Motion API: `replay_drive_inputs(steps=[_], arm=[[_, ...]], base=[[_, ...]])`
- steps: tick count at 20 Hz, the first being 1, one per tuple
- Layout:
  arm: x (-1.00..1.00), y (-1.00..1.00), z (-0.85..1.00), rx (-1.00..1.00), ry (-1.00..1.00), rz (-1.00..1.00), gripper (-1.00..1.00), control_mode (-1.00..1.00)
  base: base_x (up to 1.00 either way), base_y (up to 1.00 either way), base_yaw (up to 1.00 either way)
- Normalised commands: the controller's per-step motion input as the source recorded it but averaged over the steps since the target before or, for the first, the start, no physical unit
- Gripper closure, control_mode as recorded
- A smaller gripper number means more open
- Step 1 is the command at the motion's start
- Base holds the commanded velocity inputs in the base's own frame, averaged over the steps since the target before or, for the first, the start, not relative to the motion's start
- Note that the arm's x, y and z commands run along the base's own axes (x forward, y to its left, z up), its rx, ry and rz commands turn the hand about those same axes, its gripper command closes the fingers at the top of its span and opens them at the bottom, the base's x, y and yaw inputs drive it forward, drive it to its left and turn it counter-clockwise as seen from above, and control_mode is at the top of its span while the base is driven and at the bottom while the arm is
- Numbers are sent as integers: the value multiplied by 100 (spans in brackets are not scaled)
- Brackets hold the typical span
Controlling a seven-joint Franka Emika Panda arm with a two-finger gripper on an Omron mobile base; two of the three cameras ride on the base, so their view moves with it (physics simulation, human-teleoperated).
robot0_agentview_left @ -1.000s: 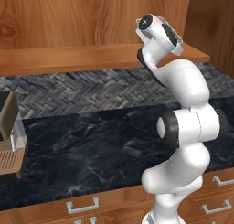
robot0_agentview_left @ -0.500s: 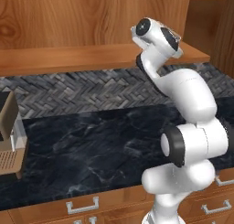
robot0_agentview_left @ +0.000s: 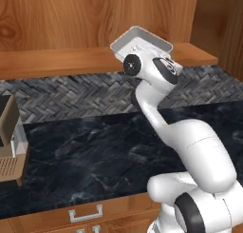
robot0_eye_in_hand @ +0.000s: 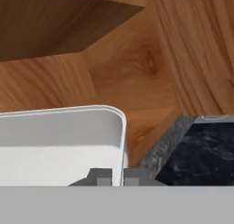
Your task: Retrieve the tupperware and aluminum foil from the cabinet and place them on the dining counter near the plate with eggplant and carrot to prepare for storing leftovers.
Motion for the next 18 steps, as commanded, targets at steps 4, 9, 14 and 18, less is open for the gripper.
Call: replay_drive_inputs(steps=[4,9,14,18], arm=[[-100,44,7,-5,22,23,100,-100],[-100,6,0,1,26,21,100,-100],[-100,-8,-12,9,24,21,100,-100],[-100,-44,-14,11,35,7,100,-100]], base=[[0,0,0],[0,0,0],[0,0,0],[0,0,0]])
